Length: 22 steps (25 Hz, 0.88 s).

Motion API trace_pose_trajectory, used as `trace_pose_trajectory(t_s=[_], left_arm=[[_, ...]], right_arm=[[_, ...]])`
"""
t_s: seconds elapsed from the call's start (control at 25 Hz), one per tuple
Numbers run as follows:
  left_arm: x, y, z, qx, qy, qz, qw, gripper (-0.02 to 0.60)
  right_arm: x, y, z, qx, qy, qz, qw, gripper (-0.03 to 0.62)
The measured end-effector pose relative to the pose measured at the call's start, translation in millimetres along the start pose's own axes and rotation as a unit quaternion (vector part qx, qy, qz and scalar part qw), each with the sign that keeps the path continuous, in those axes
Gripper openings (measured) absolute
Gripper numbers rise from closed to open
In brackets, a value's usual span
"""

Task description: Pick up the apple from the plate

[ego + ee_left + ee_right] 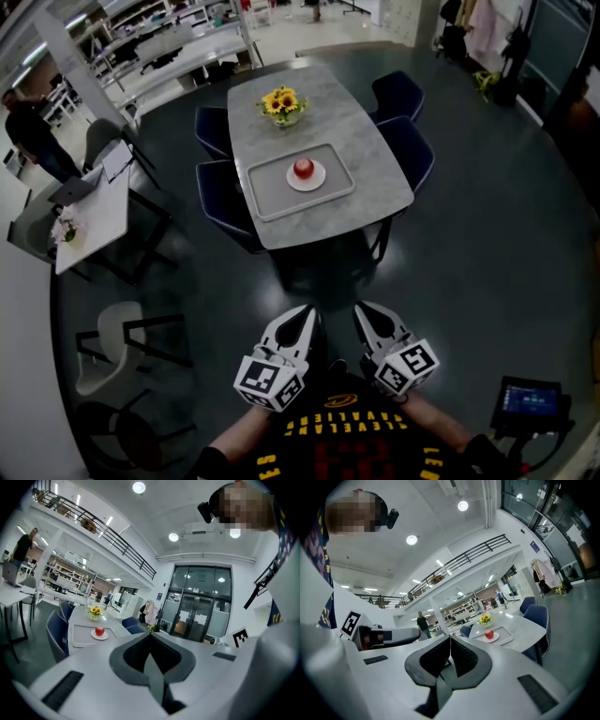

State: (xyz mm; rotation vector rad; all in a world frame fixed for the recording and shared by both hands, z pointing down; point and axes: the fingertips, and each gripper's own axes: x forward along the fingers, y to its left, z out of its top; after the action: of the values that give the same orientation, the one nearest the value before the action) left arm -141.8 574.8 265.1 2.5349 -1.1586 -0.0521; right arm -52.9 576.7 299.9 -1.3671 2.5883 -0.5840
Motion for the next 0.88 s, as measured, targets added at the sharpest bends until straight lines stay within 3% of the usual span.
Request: trace_pose_trajectory(t_s=[0.36, 0.88], left_arm=[[59.3, 32.3, 5.4, -0.013, 0.015, 0.012, 0.9997, 0.002], [154.8, 127.5, 39.5, -0.04, 0.03, 0.019, 0.9986, 0.002]], right_arm=[[31.7, -48.0, 20.4, -0.006, 0.003, -0.017, 1.0, 0.008], [145.7, -117.9, 46.3, -0.007, 0.039, -0.037, 0.999, 0.009]])
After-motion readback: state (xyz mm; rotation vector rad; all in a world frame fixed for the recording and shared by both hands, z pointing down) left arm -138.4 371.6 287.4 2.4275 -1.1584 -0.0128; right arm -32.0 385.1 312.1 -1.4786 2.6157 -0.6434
